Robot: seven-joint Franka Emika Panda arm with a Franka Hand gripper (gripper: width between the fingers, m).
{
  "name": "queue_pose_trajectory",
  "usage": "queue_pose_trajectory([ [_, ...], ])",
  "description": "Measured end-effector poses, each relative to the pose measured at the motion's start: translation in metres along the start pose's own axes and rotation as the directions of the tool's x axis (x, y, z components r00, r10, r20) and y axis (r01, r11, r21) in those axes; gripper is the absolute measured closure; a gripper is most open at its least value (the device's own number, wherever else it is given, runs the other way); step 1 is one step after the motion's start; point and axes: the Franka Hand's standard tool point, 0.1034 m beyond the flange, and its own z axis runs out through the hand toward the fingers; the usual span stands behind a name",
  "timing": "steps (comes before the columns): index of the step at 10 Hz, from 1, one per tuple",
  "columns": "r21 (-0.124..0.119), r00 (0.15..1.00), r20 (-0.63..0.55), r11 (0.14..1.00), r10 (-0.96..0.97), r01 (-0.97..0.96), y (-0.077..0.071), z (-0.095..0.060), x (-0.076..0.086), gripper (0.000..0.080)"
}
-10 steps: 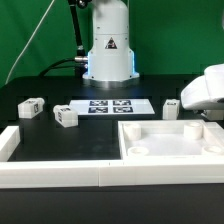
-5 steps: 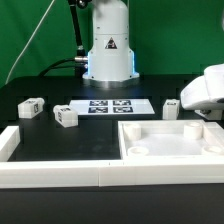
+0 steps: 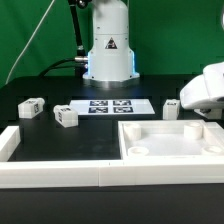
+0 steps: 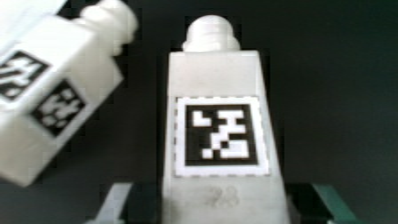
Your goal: Assemble one leg
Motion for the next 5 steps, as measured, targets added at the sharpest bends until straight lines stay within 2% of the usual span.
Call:
queue_pose_trajectory([
  [2, 0.015, 0.999, 0.002, 0.999, -0.036, 0.036, 0.022, -0.031, -0.024, 0.0508],
  [4, 0.026, 0.998, -0.041, 0.998, -0.054, 0.055, 0.039, -0.059, -0.039, 0.0508],
  [5, 0.026, 0.998, -0.041, 0.998, -0.052, 0.053, 0.038, -0.056, -0.038, 0.0508],
])
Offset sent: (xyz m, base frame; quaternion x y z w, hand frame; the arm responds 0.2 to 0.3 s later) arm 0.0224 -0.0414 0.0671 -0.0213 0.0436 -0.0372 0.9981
